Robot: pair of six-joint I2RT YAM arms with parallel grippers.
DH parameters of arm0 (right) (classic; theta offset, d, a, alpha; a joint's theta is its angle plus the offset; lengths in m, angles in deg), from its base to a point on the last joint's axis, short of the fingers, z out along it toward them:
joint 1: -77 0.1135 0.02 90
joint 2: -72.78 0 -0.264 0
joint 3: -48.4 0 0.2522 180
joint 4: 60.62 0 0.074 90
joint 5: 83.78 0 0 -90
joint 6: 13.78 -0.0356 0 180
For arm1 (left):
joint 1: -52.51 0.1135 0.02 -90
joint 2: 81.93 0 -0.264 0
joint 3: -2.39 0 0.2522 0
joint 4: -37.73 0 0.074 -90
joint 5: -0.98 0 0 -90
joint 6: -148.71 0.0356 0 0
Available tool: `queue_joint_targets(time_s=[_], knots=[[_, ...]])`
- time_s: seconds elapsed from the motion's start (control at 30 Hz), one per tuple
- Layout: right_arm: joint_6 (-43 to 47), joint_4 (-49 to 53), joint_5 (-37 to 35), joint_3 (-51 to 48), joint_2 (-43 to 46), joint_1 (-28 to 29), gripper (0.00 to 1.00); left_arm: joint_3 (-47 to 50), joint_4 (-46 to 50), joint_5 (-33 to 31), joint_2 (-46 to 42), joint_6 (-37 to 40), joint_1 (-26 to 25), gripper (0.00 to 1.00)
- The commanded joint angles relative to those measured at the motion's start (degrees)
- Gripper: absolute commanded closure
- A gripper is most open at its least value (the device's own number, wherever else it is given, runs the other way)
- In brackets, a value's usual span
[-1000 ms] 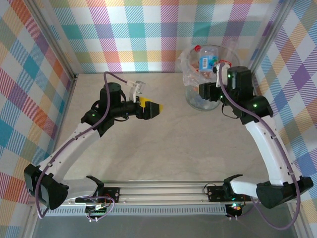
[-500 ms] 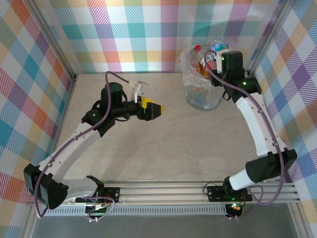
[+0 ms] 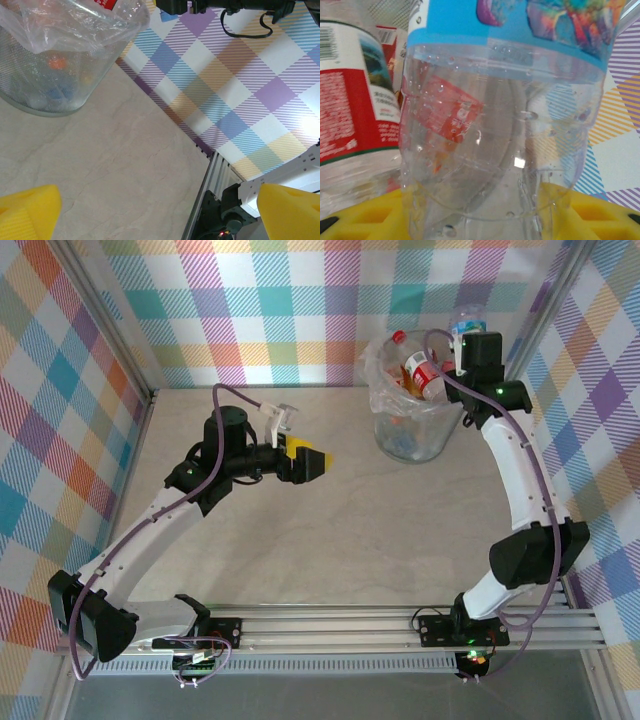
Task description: Put the plastic bottles in the bin
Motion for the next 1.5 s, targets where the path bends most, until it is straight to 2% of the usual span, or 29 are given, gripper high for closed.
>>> queue_joint_targets(time_s=[0.0, 0.43, 0.63, 0.93, 1.17, 1.47], knots=[[1.0, -0.4, 1.1, 2.7, -2.3, -0.7, 0.43, -0.1, -0.1, 1.3, -0.1, 1.9, -0.7, 0.0], [0.6, 9.3, 13.7, 13.8, -10.5, -1.5, 0.41, 0.1, 0.4, 0.7, -0.1, 2.7, -0.7, 0.0], [0.0, 10.8, 13.9, 15.0, -11.7, -1.8, 0.36, 0.1, 0.3, 0.6, 0.0, 2.6, -0.7, 0.0], [-0.9, 10.5, 14.2, 15.1, -10.8, -2.3, 0.2, 0.2, -0.1, 0.5, -0.1, 2.3, -0.7, 0.0], [-2.8, 9.9, 16.2, 15.3, -8.9, -2.3, 0.17, 0.1, -0.2, 0.2, -0.6, 2.6, -0.7, 0.0], [-7.6, 7.1, 19.1, 12.2, -3.2, -2.3, 0.1, -1.2, 1.1, -5.7, -0.8, 4.6, -0.7, 0.0]])
